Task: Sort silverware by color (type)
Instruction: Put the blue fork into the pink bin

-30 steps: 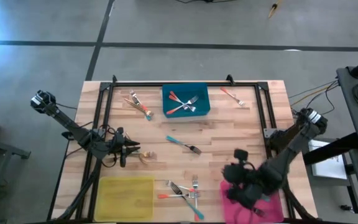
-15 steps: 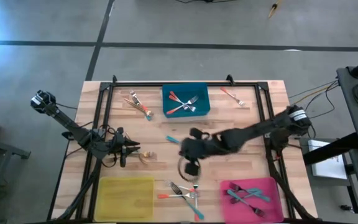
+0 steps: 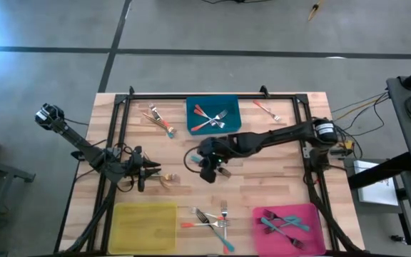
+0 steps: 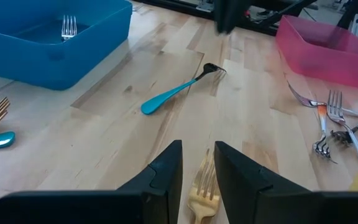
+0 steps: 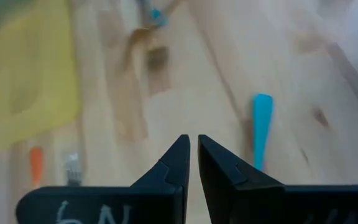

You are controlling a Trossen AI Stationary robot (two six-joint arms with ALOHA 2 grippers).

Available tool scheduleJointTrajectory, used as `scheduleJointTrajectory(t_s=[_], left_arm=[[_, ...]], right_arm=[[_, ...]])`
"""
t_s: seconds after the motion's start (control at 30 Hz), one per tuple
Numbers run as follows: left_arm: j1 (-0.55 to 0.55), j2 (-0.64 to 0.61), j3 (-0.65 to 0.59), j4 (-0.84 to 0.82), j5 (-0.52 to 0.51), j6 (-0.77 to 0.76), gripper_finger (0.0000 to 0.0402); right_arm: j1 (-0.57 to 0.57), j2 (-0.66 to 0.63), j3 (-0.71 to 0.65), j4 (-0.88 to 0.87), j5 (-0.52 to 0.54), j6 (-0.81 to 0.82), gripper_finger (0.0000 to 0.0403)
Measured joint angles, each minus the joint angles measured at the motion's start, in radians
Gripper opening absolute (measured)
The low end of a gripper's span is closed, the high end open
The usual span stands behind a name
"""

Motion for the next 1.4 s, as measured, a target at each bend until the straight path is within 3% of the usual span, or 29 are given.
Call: scheduleJointTrajectory(t_s=[0.2, 0.6, 0.9, 1.27, 1.4], left_arm=[[0.000, 0.000, 0.000, 0.000, 0.000, 0.000, 0.0077], [0.000, 0.000, 0.000, 0.000, 0.000, 0.000, 0.0077], [0.000, 0.000, 0.000, 0.000, 0.000, 0.000, 0.0077], [0.000, 0.000, 0.000, 0.000, 0.000, 0.000, 0.0077], [0.000, 0.000, 0.000, 0.000, 0.000, 0.000, 0.0077]], right_arm=[[-0.056, 0.053, 0.000, -0.065, 0.093, 0.454, 0.0025], [-0.078, 0.081, 0.000, -0.083, 0.103, 0.444, 0.0025], [-0.094, 0.066, 0.001, -0.246, 0.100, 0.371, 0.0025], [-0.094, 0.066, -0.007, -0.280, -0.096, 0.432, 0.0026], [-0.098, 0.066, -0.008, -0.269, -0.119, 0.434, 0.0058]])
